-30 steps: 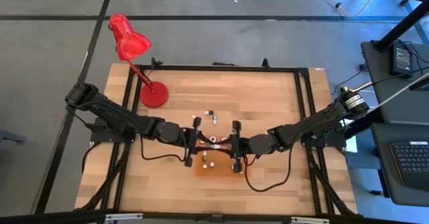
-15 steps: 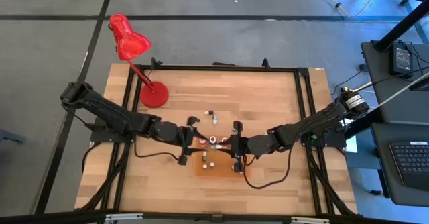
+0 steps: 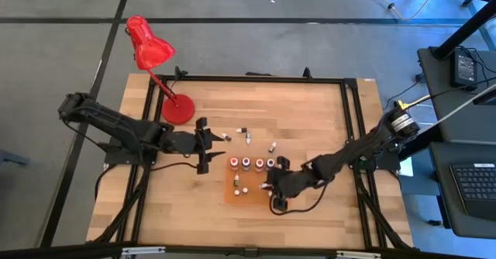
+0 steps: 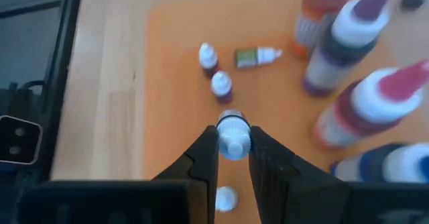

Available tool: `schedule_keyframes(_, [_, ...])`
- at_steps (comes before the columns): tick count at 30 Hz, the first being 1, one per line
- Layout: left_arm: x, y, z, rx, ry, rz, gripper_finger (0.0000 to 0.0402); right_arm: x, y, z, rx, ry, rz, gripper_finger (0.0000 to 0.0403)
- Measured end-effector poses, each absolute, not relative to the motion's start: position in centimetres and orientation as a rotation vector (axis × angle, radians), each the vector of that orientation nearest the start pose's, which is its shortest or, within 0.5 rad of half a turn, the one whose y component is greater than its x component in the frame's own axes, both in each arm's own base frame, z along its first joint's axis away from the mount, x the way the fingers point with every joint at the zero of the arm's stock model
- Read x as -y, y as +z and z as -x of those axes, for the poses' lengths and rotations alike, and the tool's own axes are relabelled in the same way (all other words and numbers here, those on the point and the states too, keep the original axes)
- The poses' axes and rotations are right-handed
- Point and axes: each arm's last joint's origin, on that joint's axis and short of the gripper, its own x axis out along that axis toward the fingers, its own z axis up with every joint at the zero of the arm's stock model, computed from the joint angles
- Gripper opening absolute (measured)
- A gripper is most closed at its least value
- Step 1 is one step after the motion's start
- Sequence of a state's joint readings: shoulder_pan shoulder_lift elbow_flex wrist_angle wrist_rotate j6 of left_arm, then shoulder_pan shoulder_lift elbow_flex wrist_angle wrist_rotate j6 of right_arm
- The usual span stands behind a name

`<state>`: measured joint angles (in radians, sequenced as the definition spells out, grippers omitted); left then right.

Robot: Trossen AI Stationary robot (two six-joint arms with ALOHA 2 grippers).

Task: Pick & Place food coloring
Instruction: Put the small green food coloring bottle into the orange bin

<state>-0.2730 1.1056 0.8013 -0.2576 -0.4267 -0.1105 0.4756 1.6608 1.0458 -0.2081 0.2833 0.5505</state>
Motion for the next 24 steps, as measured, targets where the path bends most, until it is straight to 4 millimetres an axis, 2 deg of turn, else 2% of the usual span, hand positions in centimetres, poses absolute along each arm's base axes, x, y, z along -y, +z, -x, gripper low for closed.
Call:
schedule_keyframes(5, [4.3, 26.9, -22.9, -0.557, 0.219, -0.066, 0.0191, -15.7, 19.4, -30.8, -0.821, -0.063, -0.278, 0.0067])
schedule_keyframes(8, [4.0, 26.7, -22.8, -0.576, 0.237, -0.057, 0.0191, -16.1, 19.5, -31.2, -0.849, -0.071, -0.288, 0.0067])
schedule_keyframes(14, [3.4, 26.4, -22.7, -0.614, 0.263, -0.051, 0.0193, -17.4, 20.9, -33.1, -1.005, -0.140, -0.232, 0.0067])
schedule_keyframes(18, [3.2, 26.1, -22.4, -0.653, 0.277, -0.048, 0.0191, -17.9, 20.6, -34.7, -1.071, -0.183, -0.224, 0.0067])
schedule_keyframes(24, [2.8, 25.7, -22.1, -0.704, 0.298, -0.025, 0.0193, -18.1, 18.9, -36.7, -1.146, -0.179, -0.249, 0.0073])
